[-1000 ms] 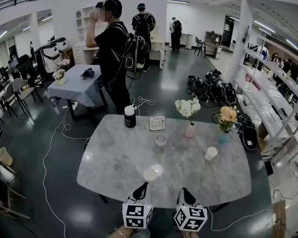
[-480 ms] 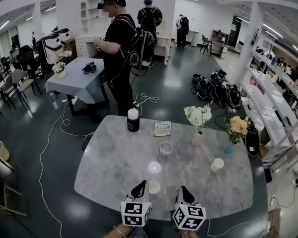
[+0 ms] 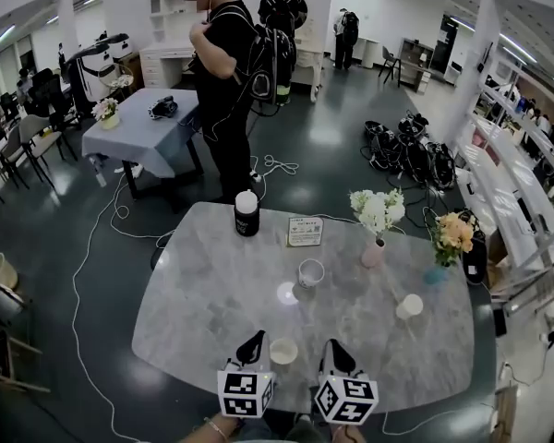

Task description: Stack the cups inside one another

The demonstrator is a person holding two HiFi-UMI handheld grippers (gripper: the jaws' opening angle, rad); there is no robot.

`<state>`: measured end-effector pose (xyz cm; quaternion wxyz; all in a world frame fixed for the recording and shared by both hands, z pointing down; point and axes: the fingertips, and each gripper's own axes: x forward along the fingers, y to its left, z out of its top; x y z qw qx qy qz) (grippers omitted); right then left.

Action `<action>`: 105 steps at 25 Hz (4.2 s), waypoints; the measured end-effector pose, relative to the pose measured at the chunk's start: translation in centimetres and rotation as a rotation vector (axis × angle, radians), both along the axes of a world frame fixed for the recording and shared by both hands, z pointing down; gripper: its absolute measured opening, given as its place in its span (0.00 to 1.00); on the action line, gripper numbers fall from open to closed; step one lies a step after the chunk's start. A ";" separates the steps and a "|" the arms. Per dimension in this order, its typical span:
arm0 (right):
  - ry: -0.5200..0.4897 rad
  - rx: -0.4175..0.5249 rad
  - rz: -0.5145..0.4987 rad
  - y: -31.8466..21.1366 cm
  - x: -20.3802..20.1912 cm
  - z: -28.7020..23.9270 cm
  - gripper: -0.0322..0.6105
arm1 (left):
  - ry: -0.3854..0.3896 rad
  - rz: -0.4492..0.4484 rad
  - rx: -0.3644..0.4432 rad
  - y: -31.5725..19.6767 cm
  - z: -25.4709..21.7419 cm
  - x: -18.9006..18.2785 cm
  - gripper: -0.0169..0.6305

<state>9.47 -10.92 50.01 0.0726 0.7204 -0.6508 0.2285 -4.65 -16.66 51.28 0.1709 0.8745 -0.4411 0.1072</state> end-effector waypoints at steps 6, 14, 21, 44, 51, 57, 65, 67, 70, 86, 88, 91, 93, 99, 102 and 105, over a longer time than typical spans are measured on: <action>-0.022 -0.007 -0.093 -3.1 0.6 0.4 0.06 | -0.034 -0.082 0.017 -1.8 -0.8 -0.2 0.02; -0.016 0.029 -0.171 -5.5 0.5 -1.0 0.06 | -0.032 -0.156 0.013 -3.1 -1.6 -0.4 0.02; 0.000 -0.008 -0.190 -6.8 1.7 0.4 0.06 | -0.050 -0.178 -0.026 -3.7 -0.1 -0.1 0.02; -0.020 -0.095 -0.198 -13.2 4.0 7.4 0.14 | -0.105 -0.217 -0.107 -6.5 4.5 -0.8 0.02; -0.021 -0.107 -0.221 -15.9 4.0 9.0 0.18 | -0.111 -0.253 -0.131 -7.9 5.5 -1.3 0.02; -0.014 -0.114 -0.232 -17.7 4.5 10.2 0.26 | -0.112 -0.273 -0.131 -8.8 5.6 -1.1 0.02; 0.014 -0.136 -0.265 -18.9 4.1 12.2 0.37 | -0.123 -0.307 -0.146 -9.4 6.5 -2.1 0.02; 0.019 -0.137 -0.267 -19.2 4.1 12.5 0.39 | -0.127 -0.316 -0.153 -9.4 6.8 -2.4 0.02; 0.017 -0.143 -0.276 -19.7 4.0 12.9 0.40 | -0.132 -0.324 -0.165 -9.5 7.1 -2.6 0.02; 0.059 -0.133 -0.310 -21.9 4.1 13.6 0.45 | -0.147 -0.344 -0.204 -9.2 8.6 -3.0 0.02; 0.064 -0.128 -0.312 -22.1 3.9 13.4 0.45 | -0.149 -0.346 -0.205 -9.1 8.7 -3.2 0.02; 0.061 -0.118 -0.304 -22.4 3.8 13.2 0.45 | -0.151 -0.352 -0.207 -9.1 8.7 -3.6 0.02; 0.055 -0.114 -0.302 -22.6 3.8 13.2 0.45 | -0.153 -0.356 -0.208 -9.1 8.6 -3.7 0.02; 0.061 -0.113 -0.314 -22.5 4.0 13.4 0.44 | -0.153 -0.364 -0.213 -8.8 9.0 -3.6 0.02; 0.056 -0.101 -0.311 -22.5 3.8 13.1 0.44 | -0.152 -0.366 -0.216 -8.7 9.1 -3.9 0.02; 0.055 -0.091 -0.310 -22.6 3.4 12.8 0.44 | -0.149 -0.367 -0.216 -8.7 9.0 -4.2 0.02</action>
